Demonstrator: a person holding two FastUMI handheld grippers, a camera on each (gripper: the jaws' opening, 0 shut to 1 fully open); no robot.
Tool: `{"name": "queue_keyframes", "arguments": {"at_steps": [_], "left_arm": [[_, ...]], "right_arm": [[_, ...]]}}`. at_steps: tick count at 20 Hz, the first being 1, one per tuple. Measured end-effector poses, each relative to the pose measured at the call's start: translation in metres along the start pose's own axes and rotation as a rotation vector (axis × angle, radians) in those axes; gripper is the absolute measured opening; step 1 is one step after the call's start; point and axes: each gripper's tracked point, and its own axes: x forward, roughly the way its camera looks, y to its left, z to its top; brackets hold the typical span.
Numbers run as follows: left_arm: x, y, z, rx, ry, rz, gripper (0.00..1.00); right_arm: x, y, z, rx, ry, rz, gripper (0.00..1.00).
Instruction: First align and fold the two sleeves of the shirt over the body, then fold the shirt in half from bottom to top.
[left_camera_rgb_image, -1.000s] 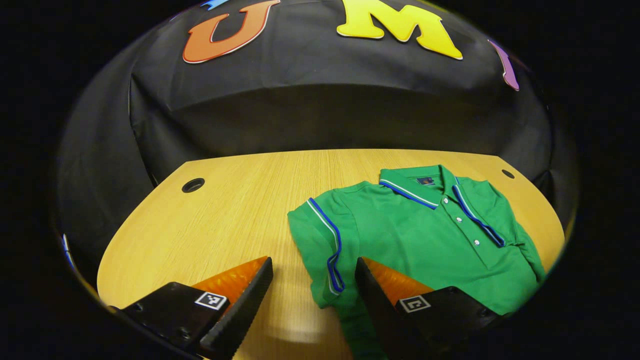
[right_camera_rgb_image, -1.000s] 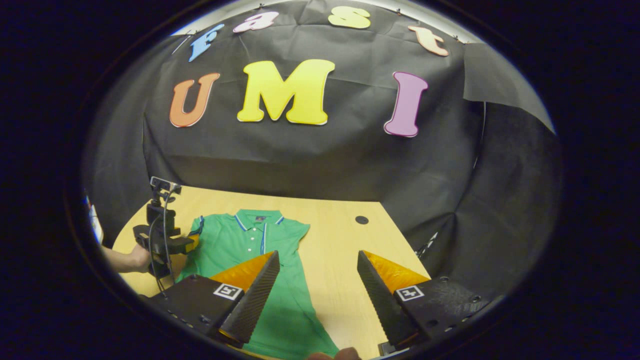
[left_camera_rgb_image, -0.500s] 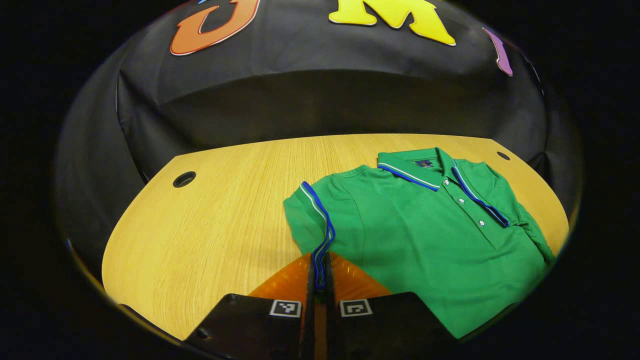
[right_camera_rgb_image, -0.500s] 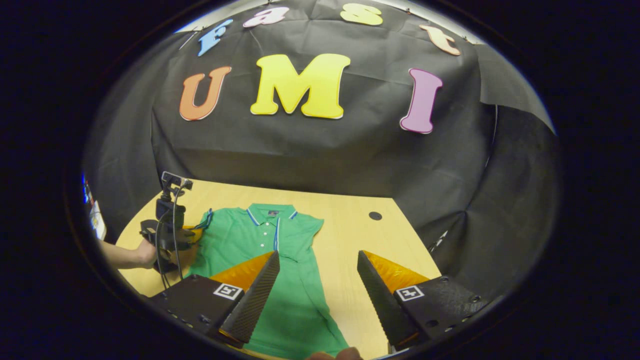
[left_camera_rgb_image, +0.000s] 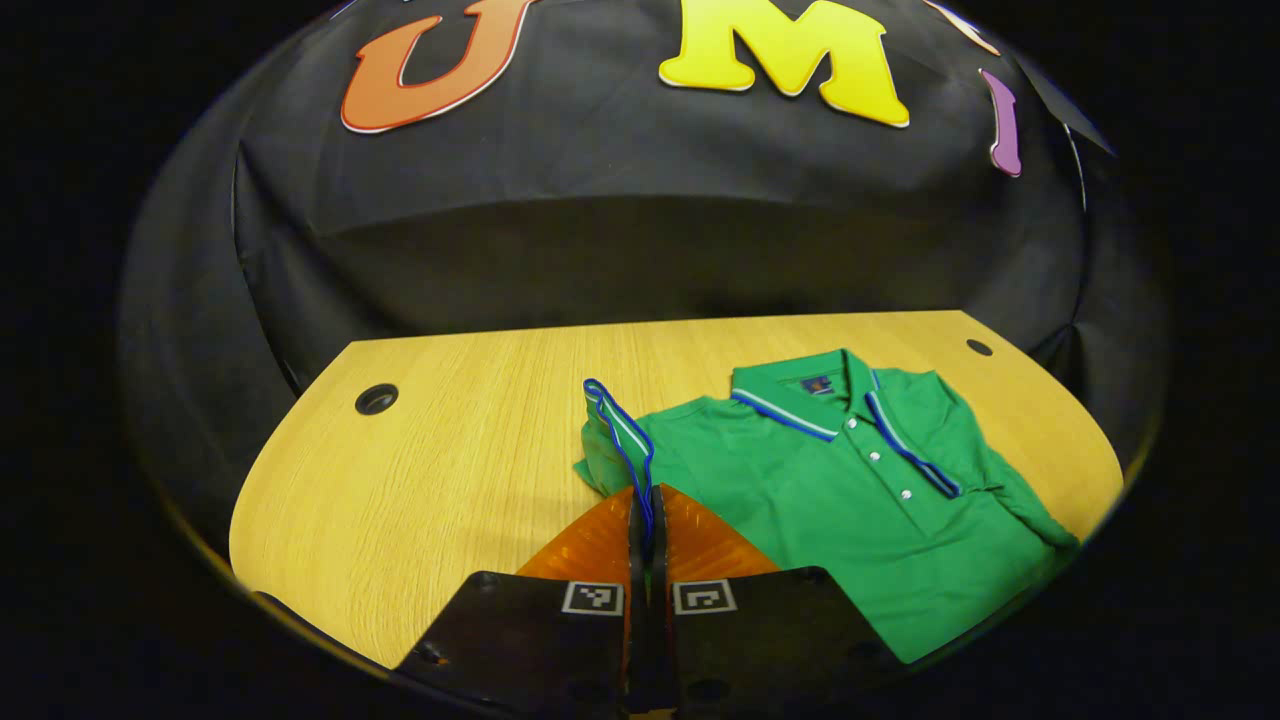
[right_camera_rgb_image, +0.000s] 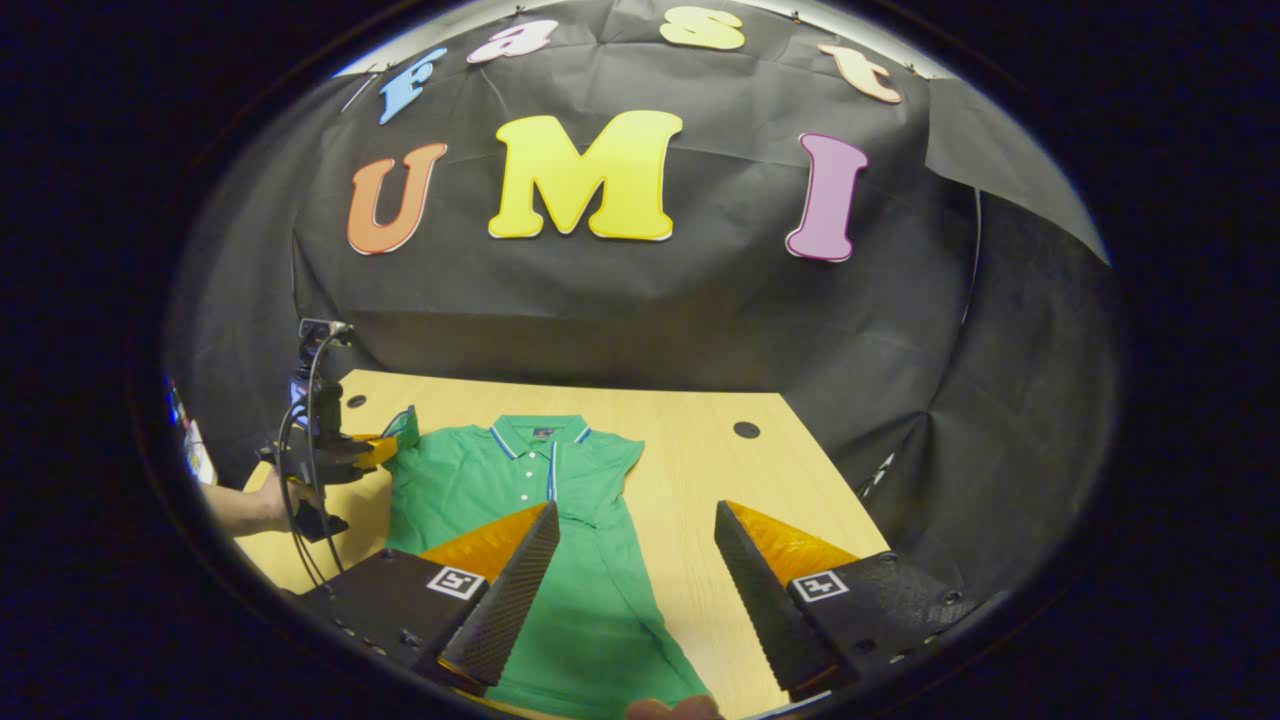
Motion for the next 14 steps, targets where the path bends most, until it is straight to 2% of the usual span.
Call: {"name": "queue_keyframes", "arguments": {"at_steps": [4, 8, 14], "left_arm": [[-0.003, -0.038, 0.026, 0.011, -0.025, -0.058, 0.06], [0.004, -0.087, 0.029, 0.011, 0.001, -0.121, 0.06], [0.028, -0.144, 0.024, 0.015, 0.038, -0.172, 0.06]], "right_arm": [[-0.006, -0.01, 0.001, 0.022, -0.012, -0.007, 0.95], [-0.013, -0.029, 0.002, 0.047, -0.03, -0.033, 0.95], [-0.018, -0.063, -0.003, 0.085, -0.025, -0.081, 0.97]]}}
